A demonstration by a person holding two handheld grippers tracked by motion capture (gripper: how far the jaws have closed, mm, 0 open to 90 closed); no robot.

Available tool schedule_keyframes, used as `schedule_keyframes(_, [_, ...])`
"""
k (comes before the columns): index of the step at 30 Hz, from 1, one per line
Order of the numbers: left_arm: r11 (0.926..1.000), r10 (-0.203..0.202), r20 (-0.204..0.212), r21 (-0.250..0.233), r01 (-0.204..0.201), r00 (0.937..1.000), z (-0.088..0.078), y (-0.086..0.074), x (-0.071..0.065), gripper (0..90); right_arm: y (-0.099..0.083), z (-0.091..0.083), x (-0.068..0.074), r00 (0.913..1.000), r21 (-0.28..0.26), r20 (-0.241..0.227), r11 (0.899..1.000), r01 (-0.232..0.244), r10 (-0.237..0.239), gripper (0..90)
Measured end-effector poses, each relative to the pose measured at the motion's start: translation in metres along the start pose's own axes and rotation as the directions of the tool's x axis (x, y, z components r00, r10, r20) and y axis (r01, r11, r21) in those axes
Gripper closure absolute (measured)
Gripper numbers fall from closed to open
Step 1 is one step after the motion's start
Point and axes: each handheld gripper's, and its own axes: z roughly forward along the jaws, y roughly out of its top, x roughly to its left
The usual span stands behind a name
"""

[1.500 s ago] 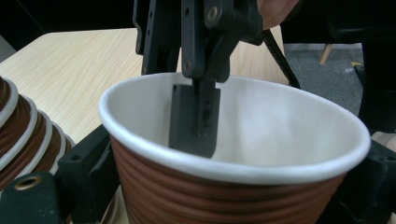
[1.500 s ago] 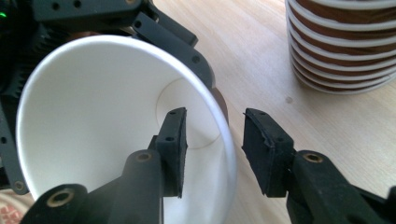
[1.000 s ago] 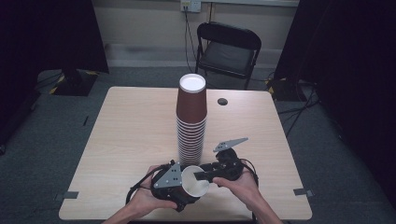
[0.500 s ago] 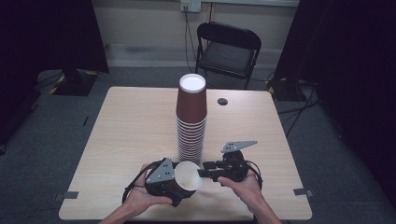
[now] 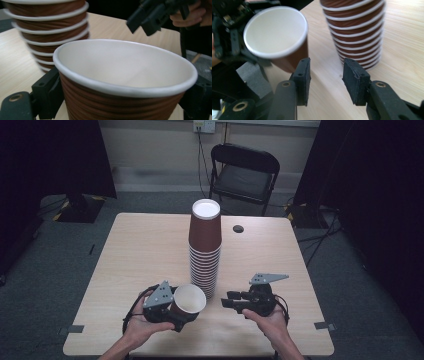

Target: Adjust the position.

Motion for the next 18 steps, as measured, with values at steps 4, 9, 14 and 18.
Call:
schedule_keyframes(4, [0.9992,-0.030,-0.023,-0.027,0.030,0.9993,-0.009,0.000,0.010,9.8,-0.004,-0.006,-0.005,0.9996,-0.010,0.025,1.000,-0.012,0.013,58.1])
schedule_keyframes(9, [0.9971,-0.056,-0.063,-0.055,0.053,0.9964,-0.017,0.001,0.016,9.8,-0.007,-0.011,-0.009,0.9989,-0.029,0.043,0.999,-0.020,0.021,58.0])
schedule_keyframes(14, [0.9928,-0.092,-0.127,-0.089,0.081,0.9876,-0.030,0.003,0.028,9.7,-0.013,-0.016,-0.011,0.9972,-0.036,0.068,0.999,-0.030,0.033,55.4])
schedule_keyframes(18, [0.9887,-0.126,-0.170,-0.102,0.109,0.9775,-0.037,0.001,0.038,9.7,-0.018,-0.020,-0.015,0.9948,-0.033,0.095,0.999,-0.035,0.038,53.4])
